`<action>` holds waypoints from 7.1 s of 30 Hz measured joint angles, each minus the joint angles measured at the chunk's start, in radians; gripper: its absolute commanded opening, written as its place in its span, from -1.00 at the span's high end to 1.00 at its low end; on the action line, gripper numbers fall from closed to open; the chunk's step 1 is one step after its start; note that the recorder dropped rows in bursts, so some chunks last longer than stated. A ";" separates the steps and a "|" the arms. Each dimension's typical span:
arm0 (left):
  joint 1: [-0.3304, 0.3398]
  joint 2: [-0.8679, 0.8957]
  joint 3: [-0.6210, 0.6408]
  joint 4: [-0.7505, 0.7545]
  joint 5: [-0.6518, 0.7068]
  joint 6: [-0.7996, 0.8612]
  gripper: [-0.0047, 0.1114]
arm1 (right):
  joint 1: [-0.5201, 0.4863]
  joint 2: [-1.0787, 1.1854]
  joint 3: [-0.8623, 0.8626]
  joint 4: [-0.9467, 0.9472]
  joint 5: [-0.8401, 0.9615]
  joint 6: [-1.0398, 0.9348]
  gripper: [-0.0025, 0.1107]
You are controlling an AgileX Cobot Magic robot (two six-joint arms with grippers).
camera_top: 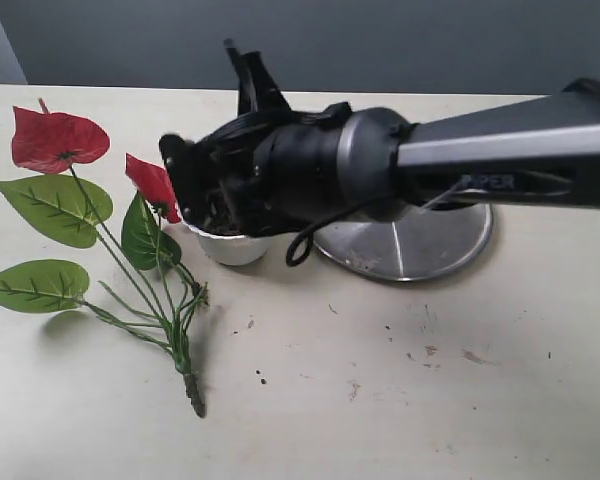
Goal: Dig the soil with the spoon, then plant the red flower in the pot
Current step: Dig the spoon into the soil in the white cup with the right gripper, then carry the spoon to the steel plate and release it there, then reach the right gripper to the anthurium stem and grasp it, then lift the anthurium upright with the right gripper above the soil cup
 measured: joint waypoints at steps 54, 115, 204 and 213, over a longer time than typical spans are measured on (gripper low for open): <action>0.000 0.000 0.000 0.000 0.000 0.000 0.91 | -0.501 0.114 0.000 1.004 -0.328 -0.125 0.60; 0.000 0.000 0.000 0.000 0.000 0.000 0.91 | -0.049 0.042 0.005 2.053 -0.446 -0.701 0.07; 0.000 0.000 0.000 0.000 0.000 0.000 0.91 | -0.080 -0.404 0.204 1.887 -1.243 -0.734 0.97; 0.000 0.000 0.000 0.000 0.000 0.000 0.91 | -0.247 -0.415 0.345 1.251 -1.310 -0.016 0.97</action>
